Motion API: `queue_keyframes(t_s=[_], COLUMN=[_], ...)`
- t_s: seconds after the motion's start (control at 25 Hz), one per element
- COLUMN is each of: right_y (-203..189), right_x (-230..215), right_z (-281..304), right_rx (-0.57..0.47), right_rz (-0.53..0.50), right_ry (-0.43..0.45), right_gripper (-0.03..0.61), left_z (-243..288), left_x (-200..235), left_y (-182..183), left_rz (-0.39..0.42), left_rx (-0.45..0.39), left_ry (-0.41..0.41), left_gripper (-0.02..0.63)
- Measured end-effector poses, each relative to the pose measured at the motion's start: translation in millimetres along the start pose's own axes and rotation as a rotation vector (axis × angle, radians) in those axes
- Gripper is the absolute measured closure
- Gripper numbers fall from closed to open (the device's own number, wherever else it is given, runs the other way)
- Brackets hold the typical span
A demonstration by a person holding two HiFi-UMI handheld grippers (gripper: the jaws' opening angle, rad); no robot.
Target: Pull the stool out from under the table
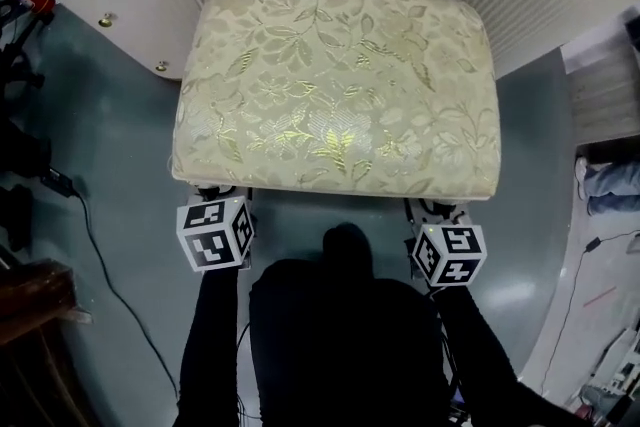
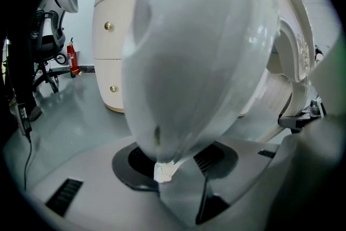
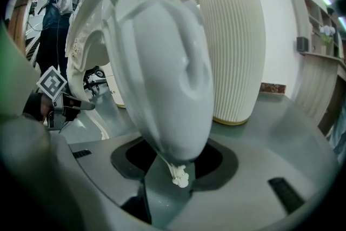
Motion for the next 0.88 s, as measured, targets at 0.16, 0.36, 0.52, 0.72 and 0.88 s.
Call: queue_keyframes(t_s=[0.16,0.36,0.52,0.72,0.88], right_y=[0.8,6.8,14.6,20.4,29.5], right_x=[0.4,4.2,9.4,8.6,10.3], right_z=[1.9,4.0,0.5,-13.6,-29.3], right_rx=[0.008,0.126,0.263,0.372,0.448], right_rz=[-0.026,-0.023,0.003,0.038,0.047], right_ry=[-0.002,-0.071,-0.127,-0.145,-0.154], right_gripper=[0.393,0.391,0.387,0.374,0.373], left_z=[1.2,5.2,-3.8,-13.2,-29.4], left_x=[-0.6,-3.0,-2.6,-5.6,-12.1], left_y=[0.3,-3.6,-8.7,-13.6,-21.6], left_rz=[0.005,0.042,0.014,-0.035,-0.107], left_rx=[0.005,0.103,0.258,0.395,0.486], left_ry=[0.014,0.076,0.141,0.195,0.211], left_gripper=[0.42,0.419,0.419,0.419,0.419])
Point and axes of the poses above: the fingertips, and each gripper's own axes: z forward along the fingers, x to its left, y out of its top, the point moved 8 cm from there along -z, backward along the fingers, and after that the axes turned 10 degrees about -x, right-handed, at the moved point
